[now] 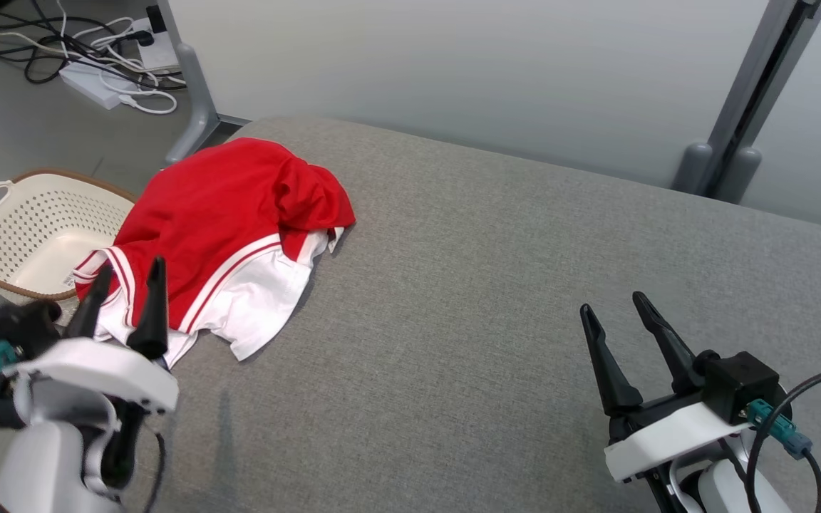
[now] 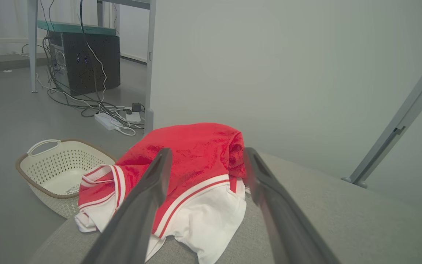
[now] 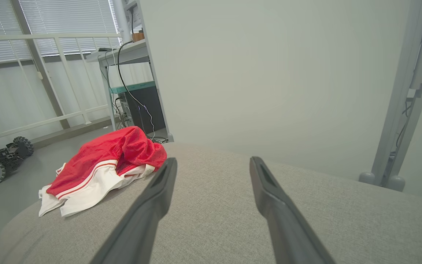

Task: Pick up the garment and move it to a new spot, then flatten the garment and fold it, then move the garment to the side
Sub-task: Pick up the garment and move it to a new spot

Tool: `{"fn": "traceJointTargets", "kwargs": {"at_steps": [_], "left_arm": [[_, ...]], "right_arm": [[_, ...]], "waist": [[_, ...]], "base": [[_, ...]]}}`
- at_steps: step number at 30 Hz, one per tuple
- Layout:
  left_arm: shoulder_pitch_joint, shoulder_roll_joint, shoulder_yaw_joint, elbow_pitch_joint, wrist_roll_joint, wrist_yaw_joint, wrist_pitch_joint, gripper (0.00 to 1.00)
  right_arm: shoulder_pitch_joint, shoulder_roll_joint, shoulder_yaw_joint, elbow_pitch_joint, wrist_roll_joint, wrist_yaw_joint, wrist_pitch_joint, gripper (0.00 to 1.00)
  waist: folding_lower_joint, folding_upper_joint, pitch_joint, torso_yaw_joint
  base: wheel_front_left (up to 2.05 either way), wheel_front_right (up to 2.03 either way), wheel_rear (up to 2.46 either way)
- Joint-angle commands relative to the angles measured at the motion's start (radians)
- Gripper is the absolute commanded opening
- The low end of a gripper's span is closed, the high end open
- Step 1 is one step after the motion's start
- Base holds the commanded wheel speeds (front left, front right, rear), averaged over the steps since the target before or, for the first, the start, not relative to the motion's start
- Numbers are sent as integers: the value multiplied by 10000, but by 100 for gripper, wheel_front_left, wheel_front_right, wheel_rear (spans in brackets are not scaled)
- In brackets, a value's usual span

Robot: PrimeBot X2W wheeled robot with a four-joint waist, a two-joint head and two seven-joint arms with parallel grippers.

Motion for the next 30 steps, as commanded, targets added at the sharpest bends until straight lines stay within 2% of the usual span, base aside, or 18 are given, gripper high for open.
{"fn": "traceJointTargets", "kwargs": {"at_steps": [1, 7, 9, 12, 15, 24, 30], "left_arm": [[-451, 205, 76, -69, -158, -68, 332, 100], [-2475, 1110, 99, 694, -907, -180, 2850, 100], [-3194, 1165, 103, 1264, -1376, -248, 3728, 100], [-4262, 1663, 118, 2219, -1864, -304, 4969, 100], [-5135, 2118, 132, 3053, -2092, -356, 5784, 100], [-7055, 3448, 387, 5206, -2530, -352, 7348, 100], [-7746, 4391, 206, 6477, -2089, 50, 7747, 100]], "right_arm": [[-94, -70, -20, -16, 40, 20, -40, 100], [-366, -5, 3, -34, -12, 20, -35, 100], [-451, -4, -64, -64, -42, 20, -35, 100], [-699, 6, -3, -106, -103, 20, -35, 100], [-929, 2, -86, -199, -181, 20, -35, 100], [-1528, 96, -215, -507, -318, 20, -35, 100], [-1714, 159, -221, -667, -326, 20, -35, 100]], "waist": [[0, 0, 142, -179], [0, 0, 687, -912], [0, 0, 909, -1165], [0, 0, 1345, -1672], [0, 0, 1777, -2238], [0, 0, 3075, -3831], [0, 0, 3596, -4701]], "base": [[0, 0, 0], [0, 0, 0], [0, 0, 0], [0, 0, 0], [0, 0, 0], [0, 0, 0], [0, 0, 0]]}}
